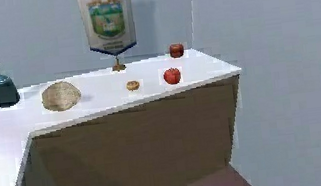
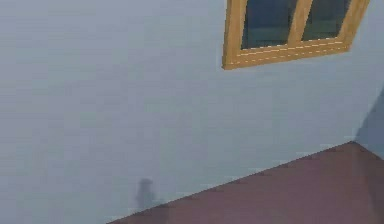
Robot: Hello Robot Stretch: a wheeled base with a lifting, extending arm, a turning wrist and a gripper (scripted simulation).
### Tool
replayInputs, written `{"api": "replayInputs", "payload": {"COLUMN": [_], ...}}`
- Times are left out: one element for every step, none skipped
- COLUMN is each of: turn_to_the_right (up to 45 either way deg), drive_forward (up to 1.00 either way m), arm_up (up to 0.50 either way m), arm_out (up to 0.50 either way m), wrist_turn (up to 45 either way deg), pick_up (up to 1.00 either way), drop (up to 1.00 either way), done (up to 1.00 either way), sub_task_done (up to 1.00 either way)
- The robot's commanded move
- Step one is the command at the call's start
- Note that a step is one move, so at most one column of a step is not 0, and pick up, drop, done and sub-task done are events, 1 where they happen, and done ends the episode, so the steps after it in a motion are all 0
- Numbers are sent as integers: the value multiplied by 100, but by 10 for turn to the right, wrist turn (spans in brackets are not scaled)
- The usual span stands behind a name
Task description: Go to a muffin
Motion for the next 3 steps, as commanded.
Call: {"api": "replayInputs", "payload": {"turn_to_the_right": [0, -90, 0], "drive_forward": [35, 0, 0], "arm_up": [0, 0, 0], "arm_out": [0, 0, 0], "wrist_turn": [0, 0, 0], "pick_up": [0, 0, 0], "drop": [0, 0, 0], "done": [0, 0, 100], "sub_task_done": [0, 0, 0]}}
